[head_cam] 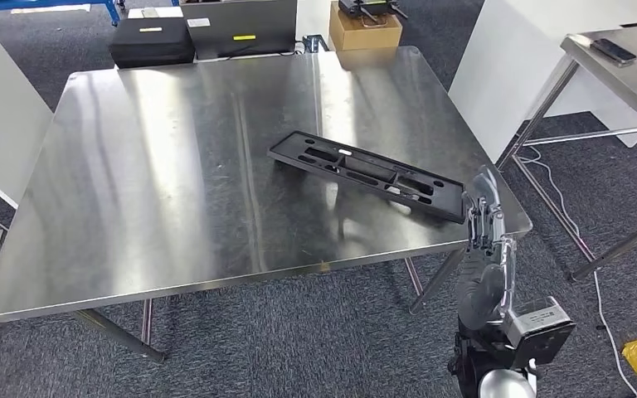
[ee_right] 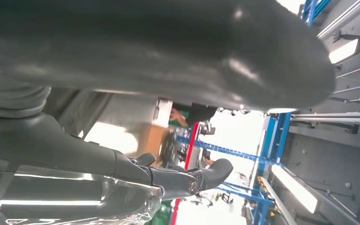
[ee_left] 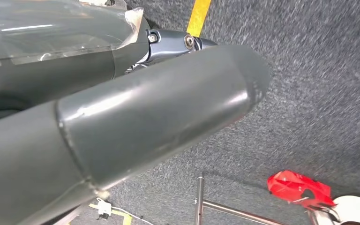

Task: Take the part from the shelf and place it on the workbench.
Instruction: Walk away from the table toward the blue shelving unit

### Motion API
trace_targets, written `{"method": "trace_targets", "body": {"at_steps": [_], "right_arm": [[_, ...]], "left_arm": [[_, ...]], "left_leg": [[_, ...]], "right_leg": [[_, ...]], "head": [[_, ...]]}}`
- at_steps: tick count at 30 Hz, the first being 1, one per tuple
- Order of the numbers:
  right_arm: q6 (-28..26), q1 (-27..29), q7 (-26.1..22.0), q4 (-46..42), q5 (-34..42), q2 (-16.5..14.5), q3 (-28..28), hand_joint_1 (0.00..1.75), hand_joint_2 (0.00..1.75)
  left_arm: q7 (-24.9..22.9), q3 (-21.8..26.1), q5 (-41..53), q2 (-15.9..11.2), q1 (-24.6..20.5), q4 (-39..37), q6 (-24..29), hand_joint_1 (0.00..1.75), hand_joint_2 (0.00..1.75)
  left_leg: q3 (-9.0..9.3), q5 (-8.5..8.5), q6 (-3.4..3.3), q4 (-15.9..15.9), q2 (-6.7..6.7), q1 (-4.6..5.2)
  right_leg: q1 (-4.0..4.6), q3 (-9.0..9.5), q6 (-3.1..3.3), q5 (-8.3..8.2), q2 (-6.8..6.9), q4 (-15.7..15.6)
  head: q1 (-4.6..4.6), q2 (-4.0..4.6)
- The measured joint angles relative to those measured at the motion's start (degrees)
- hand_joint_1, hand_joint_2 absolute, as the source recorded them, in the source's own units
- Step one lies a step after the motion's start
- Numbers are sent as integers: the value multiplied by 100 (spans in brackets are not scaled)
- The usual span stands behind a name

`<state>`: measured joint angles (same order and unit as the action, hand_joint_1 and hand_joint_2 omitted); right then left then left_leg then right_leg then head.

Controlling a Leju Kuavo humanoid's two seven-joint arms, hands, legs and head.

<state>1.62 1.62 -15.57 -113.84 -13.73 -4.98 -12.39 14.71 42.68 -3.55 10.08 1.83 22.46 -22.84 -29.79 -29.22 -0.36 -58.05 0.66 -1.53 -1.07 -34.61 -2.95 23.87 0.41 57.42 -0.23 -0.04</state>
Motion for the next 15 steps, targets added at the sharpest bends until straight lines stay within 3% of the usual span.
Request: {"method": "trace_targets", "body": {"at_steps": [2,4,5,6,7,9,11,12,13,15], "right_arm": [[-1,15,16,4,13,-3,42,0,0],[-2,20,22,9,17,-4,74,0,0],[-2,23,22,14,19,-3,86,0,0],[-2,28,22,22,20,-4,97,0,0],[-2,35,23,31,22,-5,107,0,0],[-2,42,24,40,25,-10,117,0,0],[-2,38,24,40,29,-19,117,0,0],[-2,38,24,40,32,-22,118,0,0],[-2,39,24,40,33,-25,120,0,0],[-2,45,26,45,36,-30,124,0,0]], "left_arm": [[0,28,27,5,-11,7,0,0,0],[0,52,44,3,-16,14,0,0,0],[0,61,50,3,-16,14,0,0,0],[0,70,64,4,-16,14,-1,0,0],[0,79,84,4,-17,14,-2,0,0],[0,103,123,6,-21,14,-5,0,0],[0,131,145,21,-26,14,-9,0,0],[0,145,151,29,-29,14,-11,0,0],[0,156,154,37,-30,14,-14,0,0],[0,173,155,39,-29,14,-20,0,0]], "left_leg": [[-139,130,-171,30,-32,8],[-299,255,-250,26,-57,28],[-382,320,-259,24,-67,43],[-463,384,-263,22,-76,59],[-542,448,-263,20,-82,76],[-671,570,-249,19,-84,101],[-743,682,-205,22,-81,117],[-755,741,-176,35,-83,116],[-761,802,-139,60,-85,113],[-787,865,-65,104,-79,102]], "right_leg": [[-21,-195,17,316,-8,332],[-22,-439,68,807,-13,1060],[-20,-500,59,960,-15,1411],[-15,-480,30,1000,-16,1622],[-5,-356,-6,940,-16,1636],[26,184,-24,716,-16,1066],[87,821,70,712,-12,160],[117,1001,121,751,-14,-150],[145,1072,162,780,-17,-317],[118,1006,225,672,-16,-374]], "head": [[-20,0],[-42,0],[-42,0],[-41,0],[-41,0],[-41,0],[-33,0],[-30,0],[-29,0],[-32,0]]}}
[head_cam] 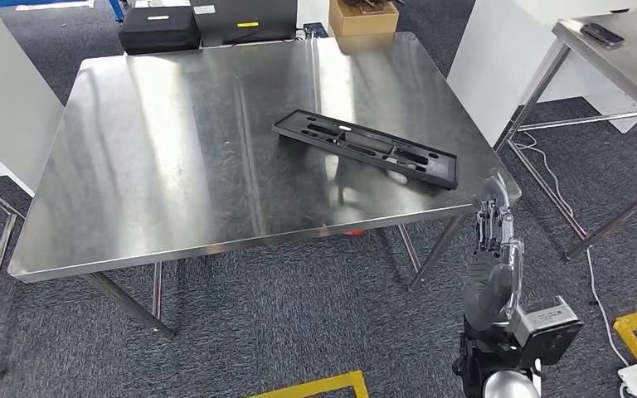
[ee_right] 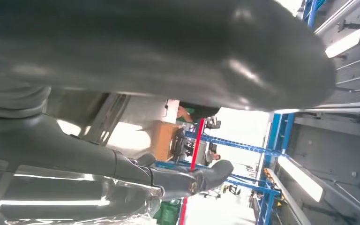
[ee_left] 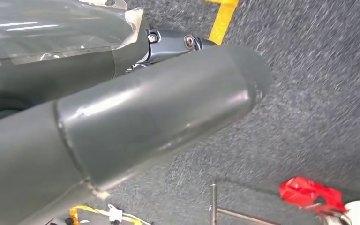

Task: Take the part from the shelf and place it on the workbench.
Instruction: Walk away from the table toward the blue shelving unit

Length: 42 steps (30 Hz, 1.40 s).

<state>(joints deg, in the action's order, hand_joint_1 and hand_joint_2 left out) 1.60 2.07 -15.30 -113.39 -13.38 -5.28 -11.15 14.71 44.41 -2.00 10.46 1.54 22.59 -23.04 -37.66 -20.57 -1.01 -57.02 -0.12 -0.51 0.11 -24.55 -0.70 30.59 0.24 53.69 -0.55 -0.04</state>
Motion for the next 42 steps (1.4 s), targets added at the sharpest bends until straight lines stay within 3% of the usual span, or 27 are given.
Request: {"method": "trace_targets", "body": {"at_steps": [2,4,5,6,7,9,11,13,15,16,18,20,21,23,25,26,28,30,31,32,33,35,36,37,39,40,42], "right_arm": [[0,4,2,7,0,-14,4,0,0],[0,10,3,14,0,-28,9,0,0],[1,14,3,20,0,-33,11,0,0],[1,16,4,27,0,-36,13,0,0],[1,18,4,33,0,-39,13,0,0],[1,22,5,40,1,-39,14,0,0],[1,23,8,42,11,-44,19,0,0],[3,25,13,47,27,-54,21,0,0],[2,36,27,65,33,-61,26,0,0],[-1,47,42,78,33,-63,32,0,0],[-42,83,92,130,-14,-66,42,0,0],[-231,128,212,272,-337,-68,52,0,0],[-350,143,321,406,-555,-69,64,0,0],[-504,142,594,863,-730,-83,110,0,0],[-598,87,792,1527,-546,-133,195,0,0],[-669,50,852,1891,-443,-172,251,0,0],[-830,-29,908,2601,-293,-240,369,0,0],[-941,-163,850,3369,-186,-291,474,0,0],[-968,-230,808,3739,-149,-317,517,0,0],[-982,-270,793,4055,-113,-343,554,0,0],[-978,-281,817,4275,-78,-373,582,0,0],[-951,-311,917,4603,-10,-432,631,0,0],[-939,-340,982,4774,16,-450,654,0,0],[-934,-378,1030,4972,38,-453,673,0,0],[-955,-483,1059,5479,84,-432,691,0,0],[-974,-554,1031,5777,106,-427,695,0,0],[-994,-697,957,6372,122,-444,695,0,0]], "left_arm": [[-1,12,2,-2,3,0,-2,0,0],[-2,25,4,-4,3,1,-2,0,0],[-2,30,6,-5,2,1,-2,0,0],[-2,34,6,-8,2,1,-2,0,0],[-2,37,5,-12,1,1,-2,0,0],[-2,41,8,-21,-2,1,-3,0,0],[-2,49,22,-24,-19,1,-4,0,0],[-3,69,56,-23,-34,1,-9,0,0],[-7,109,101,-16,-37,1,-17,0,0],[-15,133,124,-10,-43,2,-21,0,0],[-47,189,175,2,-53,20,-27,0,0],[-104,258,248,9,-54,50,-43,0,0],[-139,297,300,16,-54,66,-58,0,0],[-192,370,429,32,-57,91,-91,0,0],[-208,431,572,40,-79,101,-114,0,0],[-208,455,642,39,-99,101,-120,0,0],[-197,489,753,29,-135,101,-122,0,0],[-182,532,820,7,-153,84,-117,0,0],[-174,557,844,-9,-159,71,-114,0,0],[-169,580,862,-22,-161,56,-110,0,0],[-164,596,880,-32,-160,44,-108,0,0],[-151,616,912,-49,-163,23,-104,0,0],[-146,626,937,-57,-171,13,-97,0,0],[-142,633,966,-68,-184,2,-84,0,0],[-136,642,1048,-89,-214,-27,-44,0,0],[-132,643,1089,-102,-238,-42,-29,0,0],[-124,642,1148,-133,-303,-67,-19,0,0]], "left_leg": [[-97,-336,62,-208,15,-11],[-250,-959,117,-857,23,-27],[-312,-1163,147,-1244,25,-35],[-323,-1217,175,-1527,27,-46],[-248,-1146,200,-1634,26,-63],[202,-869,241,-1207,24,-113],[731,-862,249,-468,41,-125],[894,-962,194,-142,59,-91],[805,-887,65,-110,44,-74],[750,-825,-20,-92,31,-72],[597,-678,-148,-60,1,-82],[429,-534,-179,-62,-11,-73],[340,-460,-174,-66,-19,-72],[166,-317,-147,-73,-36,-73],[15,-172,-97,-76,-43,-77],[-40,-100,-61,-76,-38,-73],[-76,36,15,-45,-30,-65],[-71,157,93,14,-31,-80],[-97,103,121,-7,-28,-95],[-144,-72,141,-105,-21,-108],[-211,-370,155,-320,-10,-118],[-351,-1033,179,-1053,9,-118],[-380,-1186,193,-1413,14,-119],[-351,-1181,202,-1649,18,-119],[-25,-889,188,-1529,19,-119],[274,-807,162,-1172,26,-116],[839,-871,106,-368,39,-94]], "right_leg": [[-64,-108,106,-150,19,-26],[-76,-240,180,-289,39,-20],[-73,-315,186,-355,47,-6],[-74,-396,171,-413,51,21],[-79,-492,151,-460,55,63],[-100,-680,106,-513,56,190],[-92,-840,57,-545,60,329],[-72,-925,-30,-603,66,395],[-67,-966,-142,-665,61,402],[-70,-1022,-164,-606,50,454],[-89,-1210,-126,-212,26,845],[-108,-1387,-93,274,11,1537],[-116,-1402,-124,377,9,1829],[-129,-1192,-252,220,5,1922],[-140,-631,-325,-14,4,1286],[-123,-296,-297,3,2,805],[-69,50,-183,134,-3,183],[-42,11,-76,92,-8,91],[-58,-34,-22,27,-3,90],[-76,-96,47,-46,8,89],[-96,-171,111,-125,24,86],[-67,-332,194,-280,45,99],[-47,-421,204,-357,50,110],[-31,-509,202,-426,53,128],[-15,-699,177,-527,55,190],[-12,-787,160,-564,55,240],[8,-923,105,-629,59,334]], "head": [[23,0],[53,0],[62,0],[61,0],[63,0],[63,0],[62,0],[55,0],[50,0],[50,0],[31,0],[11,0],[10,0],[8,0],[9,0],[9,0],[12,0],[19,0],[23,0],[38,0],[50,0],[65,0],[67,0],[68,0],[69,0],[70,0],[64,0]]}}
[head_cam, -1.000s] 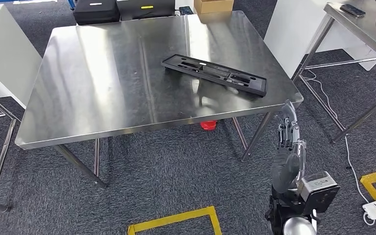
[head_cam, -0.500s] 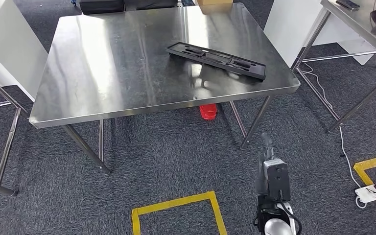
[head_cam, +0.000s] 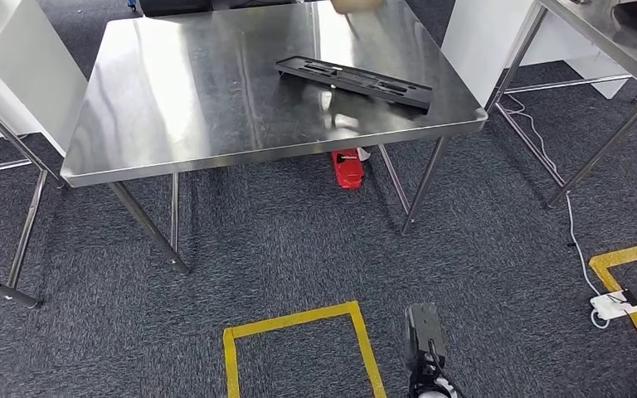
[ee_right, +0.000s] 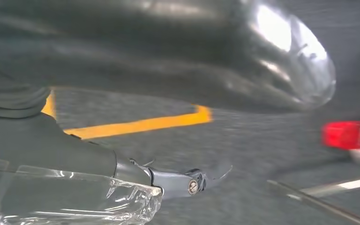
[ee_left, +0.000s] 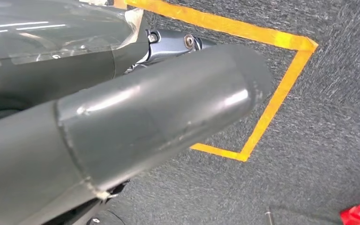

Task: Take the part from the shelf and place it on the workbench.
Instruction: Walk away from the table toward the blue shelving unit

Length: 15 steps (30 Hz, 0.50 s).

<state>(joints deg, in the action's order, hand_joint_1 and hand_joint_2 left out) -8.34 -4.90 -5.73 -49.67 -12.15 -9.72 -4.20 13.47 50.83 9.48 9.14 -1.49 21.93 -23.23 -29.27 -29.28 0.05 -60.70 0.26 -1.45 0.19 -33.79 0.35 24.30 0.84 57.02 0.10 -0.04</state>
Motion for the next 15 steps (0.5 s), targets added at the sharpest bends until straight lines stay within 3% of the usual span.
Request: {"method": "trace_targets", "body": {"at_steps": [2,4,6,8,9,10,11,12,13,14,15], "right_arm": [[76,-148,-12,550,-34,-34,-34,0,0],[256,-290,51,1073,-87,-46,-109,0,0],[483,-420,151,1523,-113,-31,-190,0,0],[707,-556,264,1914,-112,-4,-272,0,0],[802,-619,340,2084,-84,10,-304,0,0],[885,-676,436,2242,-35,25,-326,0,0],[955,-724,556,2373,41,37,-335,0,0],[1014,-765,676,2472,119,45,-335,0,0],[1056,-803,777,2546,187,51,-335,0,0],[1079,-841,849,2600,237,51,-340,0,0],[1086,-882,885,2637,267,48,-350,0,0]], "left_arm": [[11,-1,32,-25,-56,-23,12,0,0],[23,-1,51,-26,-95,-53,34,0,0],[37,-1,59,-18,-134,-74,69,0,0],[50,-1,60,-13,-155,-85,104,0,0],[55,-1,62,-11,-155,-94,113,0,0],[61,-1,64,-10,-154,-108,113,0,0],[72,-1,64,-10,-153,-125,107,0,0],[87,-1,63,-11,-153,-144,95,0,0],[104,-2,61,-15,-157,-162,79,0,0],[121,-3,62,-29,-162,-176,64,0,0],[133,-10,65,-42,-168,-190,60,0,0]], "left_leg": [[185,-103,-57,355,-1,45],[100,11,-144,422,-29,54],[-55,196,-238,487,-60,27],[-249,363,-264,494,-74,18],[-346,443,-251,489,-85,16],[-446,527,-230,483,-94,10],[-555,613,-203,474,-103,-2],[-657,696,-170,463,-111,-20],[-756,774,-126,445,-113,-36],[-843,844,-78,427,-113,-45],[-900,911,-30,412,-112,-44]], "right_leg": [[1,-63,-73,-87,10,28],[4,-123,-141,-137,-2,37],[-1,-264,-129,166,-37,298],[-51,-435,-94,719,-61,927],[-79,-485,-121,890,-65,1274],[-105,-477,-185,928,-66,1539],[-135,-389,-280,833,-67,1647],[-166,-216,-378,672,-67,1560],[-200,59,-457,537,-67,1266],[-212,406,-500,516,-70,816],[-198,707,-477,601,-81,347]], "head": [[-4,0],[0,0],[-29,0],[-69,0],[-75,0],[-78,0],[-79,0],[-78,0],[-79,0],[-87,0],[-89,0]]}}
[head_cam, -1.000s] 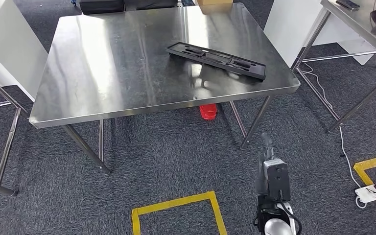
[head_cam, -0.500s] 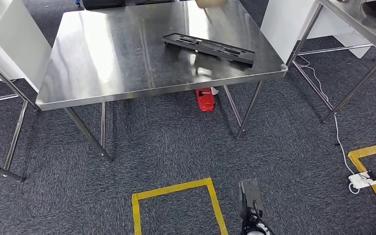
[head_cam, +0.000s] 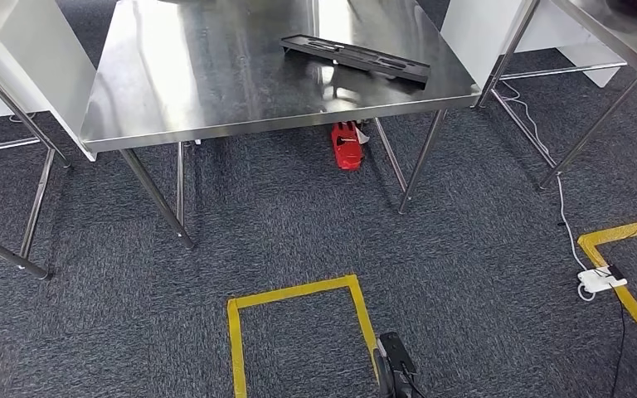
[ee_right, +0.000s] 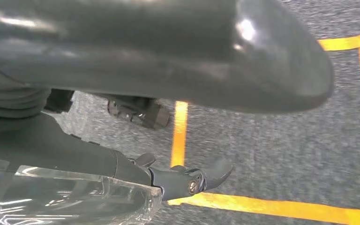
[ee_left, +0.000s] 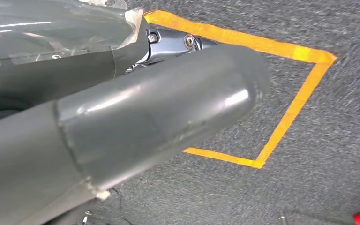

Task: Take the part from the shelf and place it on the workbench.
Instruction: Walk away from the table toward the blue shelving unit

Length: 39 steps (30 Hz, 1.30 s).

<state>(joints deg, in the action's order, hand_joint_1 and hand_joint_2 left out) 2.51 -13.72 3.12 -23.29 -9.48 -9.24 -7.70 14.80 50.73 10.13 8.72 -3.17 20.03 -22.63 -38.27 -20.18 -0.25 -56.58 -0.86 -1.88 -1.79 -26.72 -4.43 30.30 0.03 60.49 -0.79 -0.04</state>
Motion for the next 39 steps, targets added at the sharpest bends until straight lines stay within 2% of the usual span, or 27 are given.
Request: {"method": "trace_targets", "body": {"at_steps": [2,4,5,7,8,9,10,11,12,14,16,17,20,21,23,25,26,27,28,29,30,31,33,34,36,37,39], "right_arm": [[5,-85,29,86,69,-2,-37,0,0],[14,-126,28,186,166,8,-82,0,0],[21,-133,26,229,221,12,-104,0,0],[43,-157,22,298,346,20,-143,0,0],[66,-174,24,328,415,24,-161,0,0],[91,-193,31,362,485,29,-178,0,0],[117,-210,39,399,550,38,-194,0,0],[138,-221,48,433,607,51,-208,0,0],[152,-230,55,462,654,67,-219,0,0],[162,-247,58,503,730,95,-232,0,0],[137,-279,55,536,804,121,-244,0,0],[112,-298,51,553,845,134,-252,0,0],[23,-328,20,601,985,180,-266,0,0],[-5,-329,10,614,1033,194,-266,0,0],[-69,-328,-7,634,1125,217,-267,0,0],[-131,-327,-18,647,1222,242,-273,0,0],[-146,-327,-19,654,1260,259,-282,0,0],[-155,-326,-20,661,1290,277,-294,0,0],[-159,-324,-21,668,1309,292,-308,0,0],[-163,-322,-21,675,1322,307,-323,0,0],[-167,-323,-24,680,1329,316,-339,0,0],[-173,-325,-27,683,1334,323,-352,0,0],[-181,-338,-40,688,1340,330,-376,0,0],[-183,-342,-47,691,1342,333,-385,0,0],[-184,-339,-56,700,1354,334,-401,0,0],[-184,-336,-60,705,1372,336,-406,0,0],[-185,-334,-68,713,1431,342,-417,0,0]], "left_arm": [[31,-13,-22,-35,-14,-27,27,0,0],[66,-19,-66,-56,-13,-76,62,0,0],[80,-24,-69,-68,-4,-105,87,0,0],[118,-43,-55,-89,12,-160,153,0,0],[144,-52,-60,-103,14,-182,171,0,0],[171,-56,-75,-117,11,-204,172,0,0],[193,-60,-81,-133,7,-226,163,0,0],[207,-66,-73,-145,5,-247,157,0,0],[214,-75,-49,-152,3,-267,159,0,0],[222,-105,-2,-166,-10,-296,191,0,0],[234,-146,16,-186,-51,-322,250,0,0],[239,-166,17,-196,-73,-339,278,0,0],[239,-211,31,-202,-105,-395,335,0,0],[236,-226,40,-203,-115,-410,347,0,0],[234,-253,51,-206,-146,-434,352,0,0],[247,-293,49,-210,-170,-453,354,0,0],[258,-312,38,-208,-175,-465,355,0,0],[267,-326,25,-205,-178,-478,357,0,0],[275,-333,13,-202,-181,-491,358,0,0],[282,-337,4,-199,-183,-503,358,0,0],[287,-340,2,-200,-187,-513,359,0,0],[292,-345,1,-202,-191,-520,360,0,0],[300,-355,-1,-208,-202,-525,361,0,0],[303,-357,-3,-209,-206,-528,362,0,0],[305,-360,-7,-211,-209,-541,364,0,0],[305,-362,-10,-210,-207,-549,363,0,0],[308,-369,-28,-210,-203,-562,358,0,0]], "left_leg": [[-50,140,75,14,-3,9],[-70,221,135,48,0,-19],[-100,97,153,-8,6,-37],[-219,-507,164,-464,26,-50],[-289,-857,160,-858,36,-42],[-345,-1097,154,-1272,45,-34],[-354,-1189,139,-1600,52,-25],[-285,-1146,112,-1759,55,-14],[-112,-1019,70,-1696,61,4],[476,-867,-64,-1025,85,55],[999,-968,-160,-251,101,102],[1113,-1033,-186,-44,102,128],[1079,-905,-240,115,71,150],[1027,-835,-266,152,57,139],[883,-707,-300,182,38,126],[682,-565,-298,183,33,125],[591,-496,-277,181,23,118],[502,-421,-250,175,9,106],[419,-353,-217,167,-6,88],[343,-289,-177,153,-18,66],[270,-235,-130,128,-23,57],[211,-194,-86,89,-24,54],[151,-124,-5,21,-21,70],[141,-90,26,7,-21,64],[116,-87,87,-19,-16,26],[68,-215,107,-129,-7,5],[-152,-709,126,-724,27,-15]], "right_leg": [[50,299,111,204,-25,-555],[52,219,259,174,-18,-571],[48,164,338,117,-3,-557],[56,34,482,-31,21,-547],[92,-46,525,-109,25,-542],[127,-131,551,-186,27,-532],[160,-219,563,-258,29,-518],[189,-318,568,-319,30,-498],[214,-412,567,-373,28,-471],[252,-561,555,-461,22,-423],[274,-638,509,-546,25,-400],[266,-659,475,-594,31,-400],[254,-714,379,-681,38,-376],[260,-763,375,-612,29,-310],[234,-945,411,-221,9,66],[175,-1170,402,254,-3,781],[139,-1231,338,325,-4,1137],[101,-1235,241,254,-3,1383],[64,-1153,130,75,-2,1439],[27,-971,37,-115,-2,1287],[-9,-661,-10,-203,-1,904],[-16,-284,-13,-160,-6,380],[-2,234,100,107,-5,-429],[18,306,161,193,-4,-581],[-1,253,278,174,8,-568],[-7,225,343,136,16,-558],[12,159,466,50,32,-553]], "head": [[9,0],[33,0],[39,0],[62,0],[70,0],[78,0],[79,0],[81,0],[82,0],[83,0],[74,0],[73,0],[75,0],[75,0],[46,0],[15,0],[11,0],[8,0],[5,0],[4,0],[2,0],[-4,0],[-4,0],[1,0],[19,0],[25,0],[35,0]]}}
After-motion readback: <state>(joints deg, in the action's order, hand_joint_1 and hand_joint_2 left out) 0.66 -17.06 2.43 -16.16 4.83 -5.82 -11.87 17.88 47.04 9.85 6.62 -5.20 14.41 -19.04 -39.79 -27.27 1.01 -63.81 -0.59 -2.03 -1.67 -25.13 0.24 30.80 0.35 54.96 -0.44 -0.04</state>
